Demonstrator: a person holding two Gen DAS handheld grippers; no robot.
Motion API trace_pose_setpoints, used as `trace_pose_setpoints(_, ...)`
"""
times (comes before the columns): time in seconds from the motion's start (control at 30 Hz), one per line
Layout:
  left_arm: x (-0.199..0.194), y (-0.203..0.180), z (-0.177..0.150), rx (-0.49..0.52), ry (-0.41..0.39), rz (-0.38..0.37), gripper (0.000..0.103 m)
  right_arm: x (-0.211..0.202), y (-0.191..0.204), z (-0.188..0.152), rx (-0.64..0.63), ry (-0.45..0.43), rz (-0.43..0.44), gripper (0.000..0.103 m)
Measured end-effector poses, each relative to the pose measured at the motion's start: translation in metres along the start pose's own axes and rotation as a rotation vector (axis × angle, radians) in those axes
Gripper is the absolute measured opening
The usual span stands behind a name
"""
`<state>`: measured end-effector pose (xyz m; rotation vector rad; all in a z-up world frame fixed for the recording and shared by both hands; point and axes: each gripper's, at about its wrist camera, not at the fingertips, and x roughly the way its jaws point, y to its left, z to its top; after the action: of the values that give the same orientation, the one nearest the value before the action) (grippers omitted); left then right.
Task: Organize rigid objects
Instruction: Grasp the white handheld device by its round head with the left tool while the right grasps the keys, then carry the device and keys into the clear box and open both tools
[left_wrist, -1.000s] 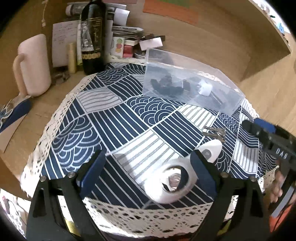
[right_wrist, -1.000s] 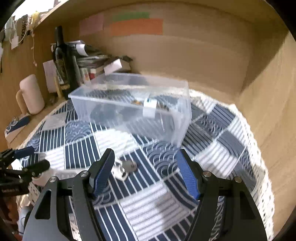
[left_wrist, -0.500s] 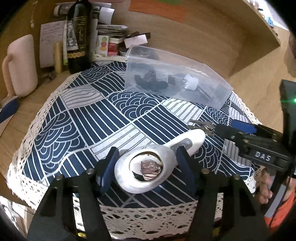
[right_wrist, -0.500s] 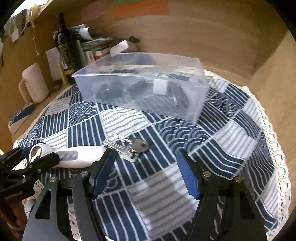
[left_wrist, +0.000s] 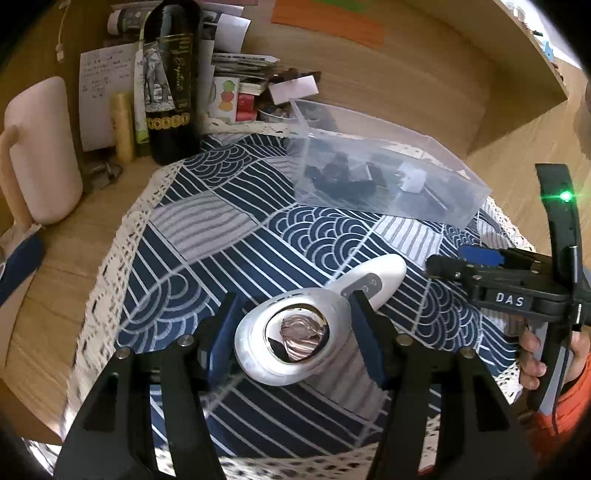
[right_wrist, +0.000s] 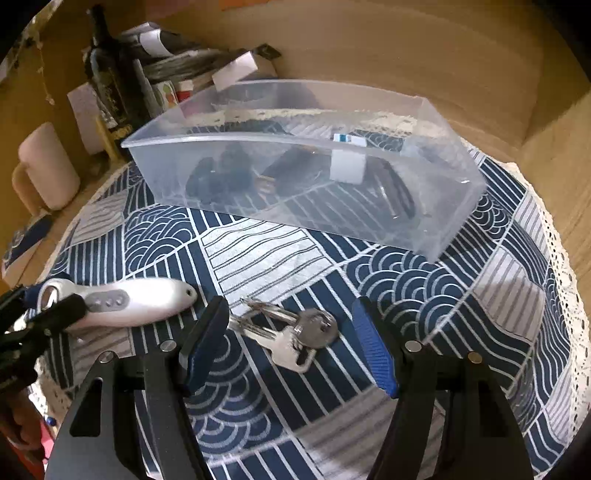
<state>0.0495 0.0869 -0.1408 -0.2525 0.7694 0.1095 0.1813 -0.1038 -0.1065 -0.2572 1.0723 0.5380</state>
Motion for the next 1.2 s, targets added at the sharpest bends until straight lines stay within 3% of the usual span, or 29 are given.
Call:
trace_pose_setpoints(0.1,0.001,-0.001,-0.001,0.006,0.000,0.004,0.061,0.006,0.004,0.000,-0.003,0.002,-0.032,0.067)
trace_pose_setpoints(0.13,0.001,-0.004,-0.002,0.014,0.003,0.018,0.066,0.006,0.003,0.000,0.004,0.002,-0.032,0.066)
trace_pose_setpoints(0.2,0.005,-0.009,-0.006,0.021,0.013,0.019,0.071,0.006,0.002,-0.001,0.008,-0.004,-0.053,0.058)
trace_pose_setpoints(0.27,0.009,-0.010,-0.007,0.015,0.010,0.027,0.071,0.004,0.002,-0.004,0.005,-0.017,-0.072,0.040)
trace_pose_setpoints(0.37,0.011,-0.009,-0.005,-0.018,0.004,0.003,0.068,-0.001,0.002,-0.009,-0.003,-0.026,-0.077,0.021)
trace_pose_setpoints(0.43,0.010,-0.007,-0.002,-0.043,0.002,-0.021,0.059,-0.004,0.003,-0.012,-0.017,-0.029,-0.086,0.009)
trace_pose_setpoints(0.67,0.011,-0.015,-0.002,-0.010,-0.007,-0.022,0.056,-0.012,-0.008,-0.015,-0.012,-0.035,-0.054,0.006)
trace_pose_setpoints(1.2,-0.023,-0.029,0.032,0.051,-0.123,-0.023,0.044,-0.076,-0.025,-0.001,-0.012,-0.232,-0.046,0.006)
